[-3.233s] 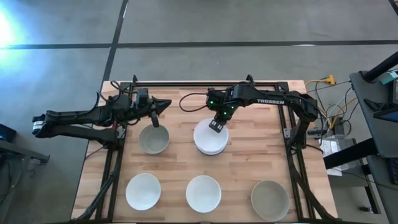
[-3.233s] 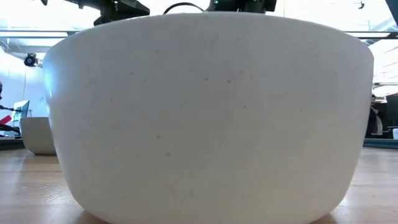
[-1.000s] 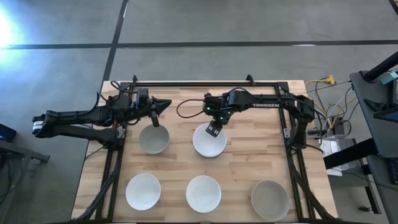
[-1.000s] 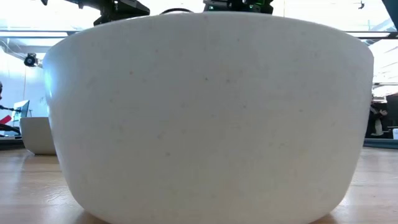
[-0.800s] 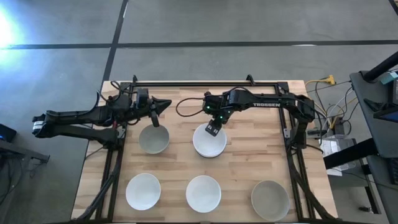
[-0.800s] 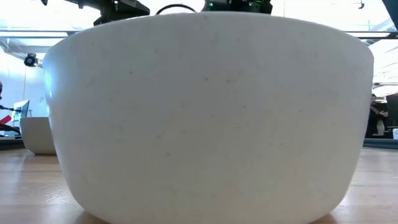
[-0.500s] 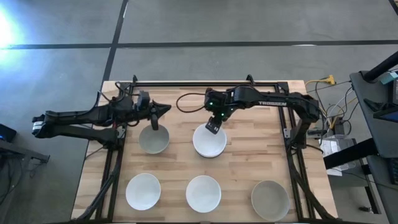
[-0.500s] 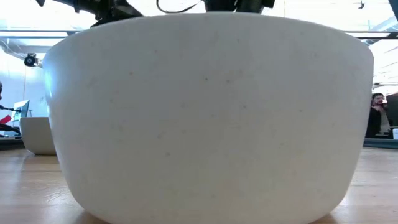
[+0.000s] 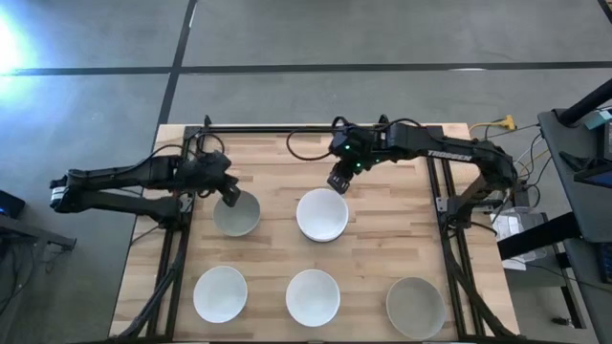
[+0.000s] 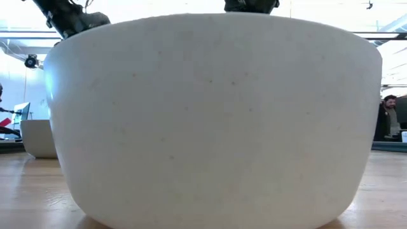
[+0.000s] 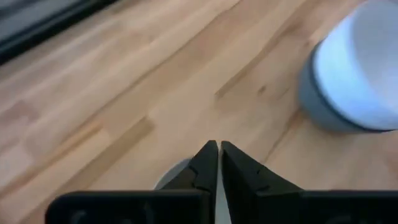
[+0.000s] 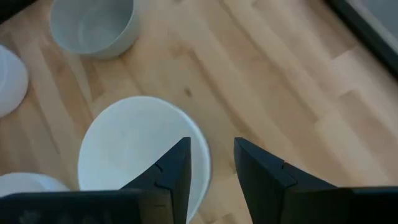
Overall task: Nest bowls inside each other
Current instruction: Stack the gray bowl on the white bowl
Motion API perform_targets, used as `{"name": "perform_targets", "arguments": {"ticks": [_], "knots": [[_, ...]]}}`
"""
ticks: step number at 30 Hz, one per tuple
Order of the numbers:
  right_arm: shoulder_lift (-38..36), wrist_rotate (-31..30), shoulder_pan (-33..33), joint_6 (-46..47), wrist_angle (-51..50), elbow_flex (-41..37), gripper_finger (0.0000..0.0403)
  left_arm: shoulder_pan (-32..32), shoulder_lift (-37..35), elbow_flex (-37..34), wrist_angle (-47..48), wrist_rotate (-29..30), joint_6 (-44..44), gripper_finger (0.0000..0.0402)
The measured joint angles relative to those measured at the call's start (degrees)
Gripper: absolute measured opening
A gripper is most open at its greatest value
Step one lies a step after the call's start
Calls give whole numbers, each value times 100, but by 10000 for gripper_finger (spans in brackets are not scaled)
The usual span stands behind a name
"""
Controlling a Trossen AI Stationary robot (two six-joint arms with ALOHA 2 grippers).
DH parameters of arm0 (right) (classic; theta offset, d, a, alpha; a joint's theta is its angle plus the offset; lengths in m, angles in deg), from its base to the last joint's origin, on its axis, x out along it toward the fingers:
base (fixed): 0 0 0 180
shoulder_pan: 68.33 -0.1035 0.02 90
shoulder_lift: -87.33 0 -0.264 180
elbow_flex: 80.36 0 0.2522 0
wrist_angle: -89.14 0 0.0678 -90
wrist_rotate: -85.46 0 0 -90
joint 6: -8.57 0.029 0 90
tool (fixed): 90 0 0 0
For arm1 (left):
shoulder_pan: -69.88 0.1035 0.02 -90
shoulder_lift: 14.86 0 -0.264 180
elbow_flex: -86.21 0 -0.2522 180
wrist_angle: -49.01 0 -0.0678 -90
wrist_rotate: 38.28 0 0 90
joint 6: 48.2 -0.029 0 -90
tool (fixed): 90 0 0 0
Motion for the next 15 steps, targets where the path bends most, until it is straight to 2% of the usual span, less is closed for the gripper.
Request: {"name": "perform_targets", "arguments": {"ticks": [4, 9, 15], "knots": [[-104, -223, 15, -170, 3, -11, 118, 285, 244, 130, 554, -269, 55, 53], [-162, -291, 111, -334, 2, -13, 112, 937, 750, 67, 1221, -1002, 347, 140], [-164, -293, 168, -505, -3, -15, 113, 1536, 1412, -4, 1526, -1096, 229, 219]]}}
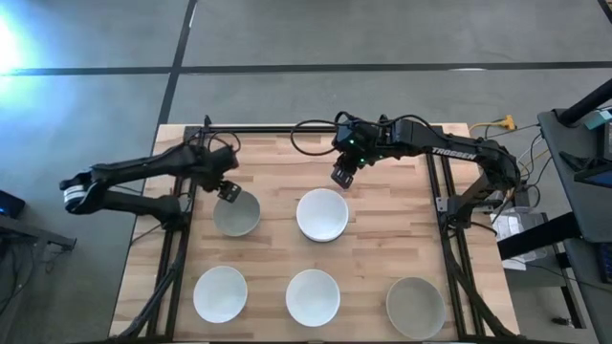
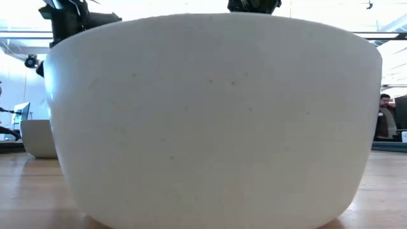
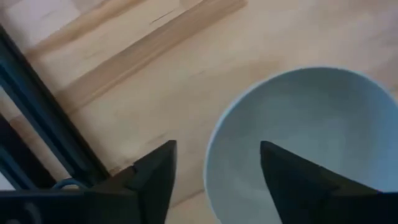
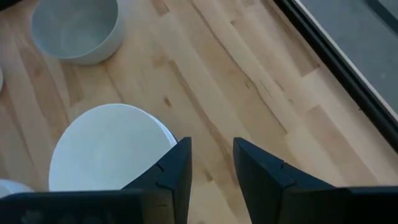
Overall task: Nest bowls inside each other
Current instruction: Stack the gray bowl on the white bowl
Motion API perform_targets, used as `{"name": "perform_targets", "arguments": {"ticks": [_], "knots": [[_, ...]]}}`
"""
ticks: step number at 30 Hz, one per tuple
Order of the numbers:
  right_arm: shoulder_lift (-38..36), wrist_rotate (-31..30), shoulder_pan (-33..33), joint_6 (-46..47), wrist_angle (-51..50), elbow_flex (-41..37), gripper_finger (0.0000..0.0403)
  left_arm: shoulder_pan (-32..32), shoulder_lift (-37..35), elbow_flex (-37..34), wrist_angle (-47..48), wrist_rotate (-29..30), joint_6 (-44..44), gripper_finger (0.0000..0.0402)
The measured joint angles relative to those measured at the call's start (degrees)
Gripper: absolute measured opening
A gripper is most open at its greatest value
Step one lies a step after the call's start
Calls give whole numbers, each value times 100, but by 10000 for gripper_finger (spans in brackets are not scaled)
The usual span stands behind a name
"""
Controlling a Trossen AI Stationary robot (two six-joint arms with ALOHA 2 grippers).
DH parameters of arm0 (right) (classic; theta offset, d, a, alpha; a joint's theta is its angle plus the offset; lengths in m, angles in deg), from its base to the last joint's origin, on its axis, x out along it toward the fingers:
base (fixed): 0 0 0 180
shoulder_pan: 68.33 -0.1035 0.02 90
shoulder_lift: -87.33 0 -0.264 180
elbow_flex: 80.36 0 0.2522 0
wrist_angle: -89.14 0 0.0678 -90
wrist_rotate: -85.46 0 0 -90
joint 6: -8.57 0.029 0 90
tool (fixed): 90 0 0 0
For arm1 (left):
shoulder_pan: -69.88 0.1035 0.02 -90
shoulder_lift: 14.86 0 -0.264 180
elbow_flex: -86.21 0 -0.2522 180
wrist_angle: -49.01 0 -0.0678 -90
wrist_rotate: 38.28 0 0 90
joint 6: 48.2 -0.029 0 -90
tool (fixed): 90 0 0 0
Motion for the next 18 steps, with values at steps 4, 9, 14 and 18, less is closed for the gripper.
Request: {"name": "perform_targets", "arguments": {"ticks": [4, 9, 14, 18], "knots": [[-4, 4, 23, -85, -31, 0, 113, 240, 371, -17, -5, -175, -197, 236], [-4, 4, 23, -136, -50, -2, 112, 335, 800, -95, -53, -392, -425, 237], [-7, 4, 23, -150, -99, -2, 112, 335, 1112, -218, -339, -580, -664, 237], [-7, 4, 23, -152, -194, -2, 112, 406, 1322, -460, -727, -1047, -818, 225]]}}
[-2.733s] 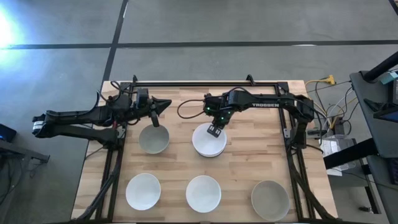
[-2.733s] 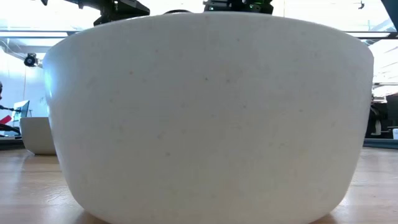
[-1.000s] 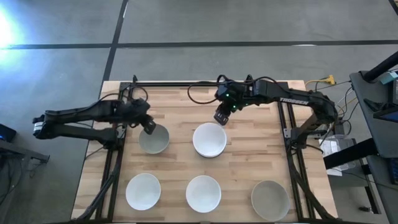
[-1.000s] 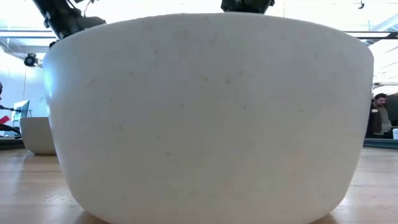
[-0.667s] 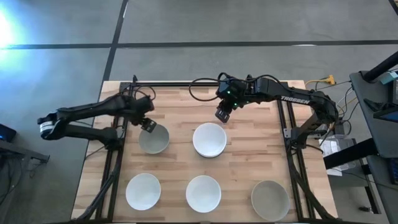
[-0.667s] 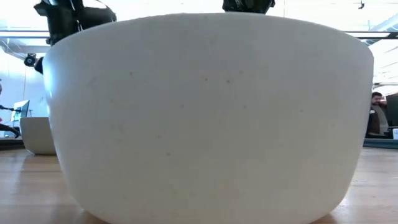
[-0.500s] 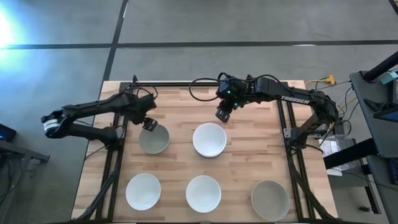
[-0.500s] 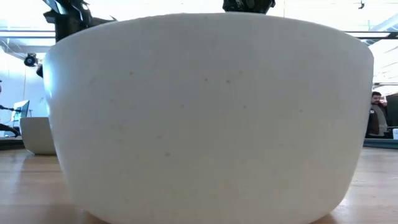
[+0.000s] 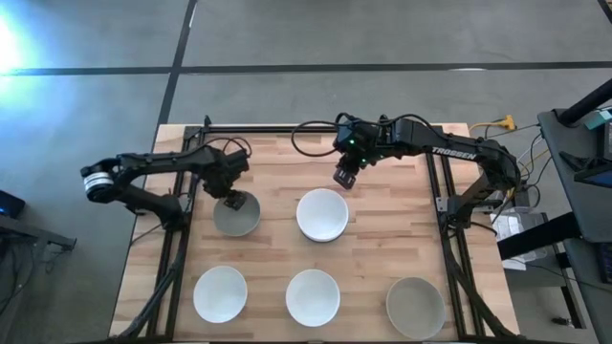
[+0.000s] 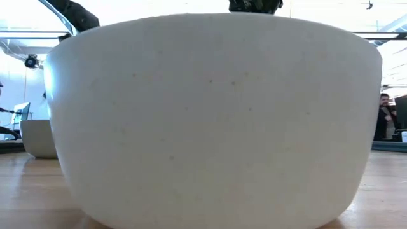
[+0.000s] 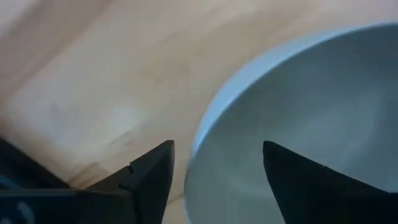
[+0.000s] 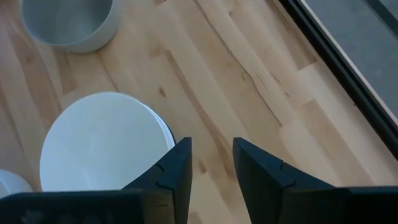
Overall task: Nest bowls inside each other
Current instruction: Stack the gray bowl on the white bowl
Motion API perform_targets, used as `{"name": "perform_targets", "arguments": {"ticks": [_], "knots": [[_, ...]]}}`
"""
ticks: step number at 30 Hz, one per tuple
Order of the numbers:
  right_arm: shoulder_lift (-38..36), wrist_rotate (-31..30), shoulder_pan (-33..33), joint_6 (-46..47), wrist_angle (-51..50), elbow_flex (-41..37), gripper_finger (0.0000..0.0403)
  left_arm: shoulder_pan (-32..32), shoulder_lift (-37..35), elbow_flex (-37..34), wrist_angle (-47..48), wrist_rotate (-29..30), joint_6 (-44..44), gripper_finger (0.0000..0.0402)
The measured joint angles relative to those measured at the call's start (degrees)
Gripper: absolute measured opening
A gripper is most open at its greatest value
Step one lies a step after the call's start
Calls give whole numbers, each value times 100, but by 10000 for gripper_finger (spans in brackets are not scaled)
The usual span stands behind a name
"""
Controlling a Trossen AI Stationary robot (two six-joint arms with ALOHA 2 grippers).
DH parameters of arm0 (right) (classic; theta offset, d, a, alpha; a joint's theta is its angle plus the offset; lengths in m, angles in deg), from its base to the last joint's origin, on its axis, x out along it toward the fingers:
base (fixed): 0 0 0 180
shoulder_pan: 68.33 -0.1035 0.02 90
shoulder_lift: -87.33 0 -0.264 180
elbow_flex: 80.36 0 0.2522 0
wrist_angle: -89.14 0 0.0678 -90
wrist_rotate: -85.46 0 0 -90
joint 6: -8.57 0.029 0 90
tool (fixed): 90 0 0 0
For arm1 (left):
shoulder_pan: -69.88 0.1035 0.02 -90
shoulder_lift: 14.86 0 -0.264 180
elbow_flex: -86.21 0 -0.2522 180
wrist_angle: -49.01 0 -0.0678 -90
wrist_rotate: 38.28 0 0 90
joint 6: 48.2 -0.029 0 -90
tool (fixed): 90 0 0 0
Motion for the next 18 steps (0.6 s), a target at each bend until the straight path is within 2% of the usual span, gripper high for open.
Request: {"name": "perform_targets", "arguments": {"ticks": [4, 8, 14, 18], "knots": [[0, 0, 0, 0, -107, -2, 112, 22, 157, -208, -80, -13, 0, 190], [0, 0, 0, 0, -232, -2, 112, 20, 104, -291, -79, -47, 13, 135], [0, 2, 0, 6, -263, -2, 112, 22, -270, -316, -69, -79, 118, 44], [0, 2, 0, 20, -268, -2, 112, 22, -523, -341, -89, -83, 181, 6]]}}
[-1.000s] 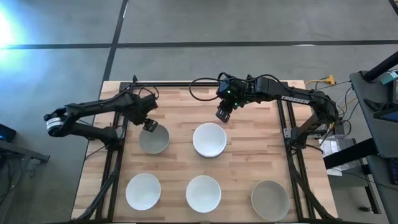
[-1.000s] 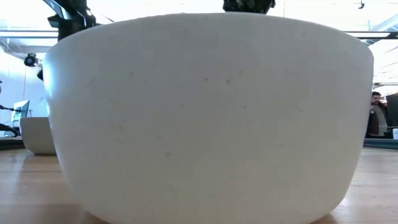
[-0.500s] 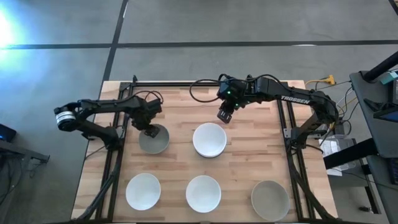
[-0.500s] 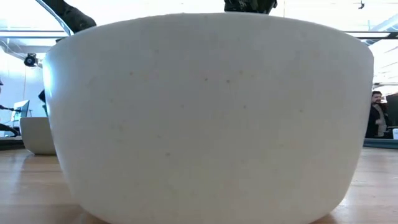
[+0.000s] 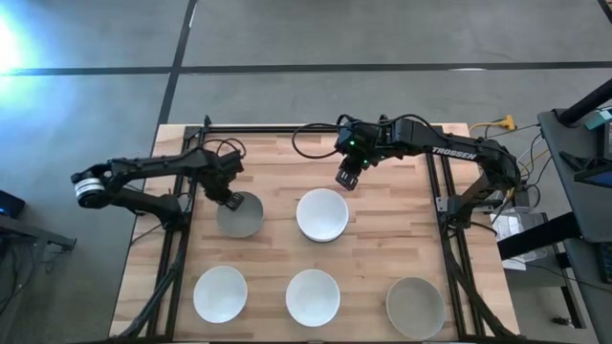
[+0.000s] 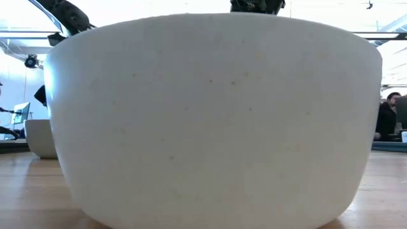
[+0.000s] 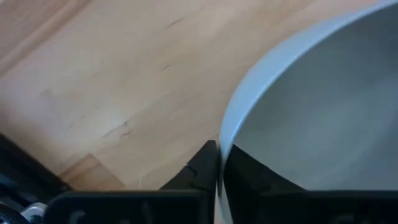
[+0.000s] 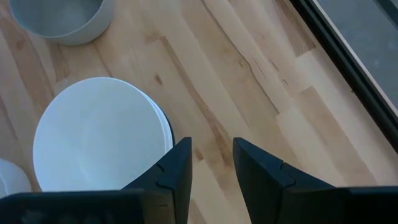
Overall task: Nest bowls inside each other
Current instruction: Stack the gray bowl on the white bowl
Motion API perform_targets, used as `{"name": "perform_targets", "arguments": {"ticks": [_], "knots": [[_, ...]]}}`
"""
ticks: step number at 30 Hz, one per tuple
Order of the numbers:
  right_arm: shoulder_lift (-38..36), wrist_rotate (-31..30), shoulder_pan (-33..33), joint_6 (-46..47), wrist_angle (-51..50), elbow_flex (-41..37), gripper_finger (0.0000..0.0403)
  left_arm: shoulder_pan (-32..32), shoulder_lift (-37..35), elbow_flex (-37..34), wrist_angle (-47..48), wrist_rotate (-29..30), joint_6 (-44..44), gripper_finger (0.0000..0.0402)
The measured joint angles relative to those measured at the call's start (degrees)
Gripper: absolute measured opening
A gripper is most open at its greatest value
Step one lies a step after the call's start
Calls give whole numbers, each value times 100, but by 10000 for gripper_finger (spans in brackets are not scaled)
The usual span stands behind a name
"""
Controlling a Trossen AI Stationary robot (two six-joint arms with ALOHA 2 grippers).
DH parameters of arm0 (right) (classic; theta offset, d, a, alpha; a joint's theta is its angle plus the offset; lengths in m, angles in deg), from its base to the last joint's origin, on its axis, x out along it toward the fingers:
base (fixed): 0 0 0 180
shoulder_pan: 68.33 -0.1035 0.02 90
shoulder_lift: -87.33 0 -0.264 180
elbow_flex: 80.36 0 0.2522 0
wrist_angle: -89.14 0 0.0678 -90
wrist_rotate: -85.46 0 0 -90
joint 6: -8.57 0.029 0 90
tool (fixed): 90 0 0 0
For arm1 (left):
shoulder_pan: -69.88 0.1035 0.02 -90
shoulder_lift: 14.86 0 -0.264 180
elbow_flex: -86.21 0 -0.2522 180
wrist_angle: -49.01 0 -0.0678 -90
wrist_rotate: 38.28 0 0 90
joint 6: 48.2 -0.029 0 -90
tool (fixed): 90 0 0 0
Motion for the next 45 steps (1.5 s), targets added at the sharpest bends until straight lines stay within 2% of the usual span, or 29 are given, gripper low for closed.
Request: {"name": "perform_targets", "arguments": {"ticks": [7, 13, 19, 22, 25, 30, 37, 45], "knots": [[-1, 0, 0, 5, -2, 0, 112, 2, -47, -48, 33, -86, 2, 2], [-2, 0, 0, 52, -18, 0, 111, 2, -142, 262, 227, -151, 2, 1], [-10, 2, 0, 91, -175, 0, 111, -16, -411, 1122, 779, -179, 23, 0], [-37, -8, 0, 91, -433, 0, 111, -98, -464, 1704, 768, -226, 222, 0], [-103, -283, 0, 91, -837, 0, 111, -276, -318, 2330, 765, -386, 298, 0], [-467, -923, 2, 183, -1239, -132, 111, -725, 408, 3375, 762, -447, 283, 0], [-1606, -1451, 66, 642, -1169, -720, 111, -1126, 1936, 5057, 764, -651, -198, 0], [-3019, -1497, 74, 1586, -916, -1793, 111, -1102, 3667, 6957, 1036, -698, -923, 0]]}}
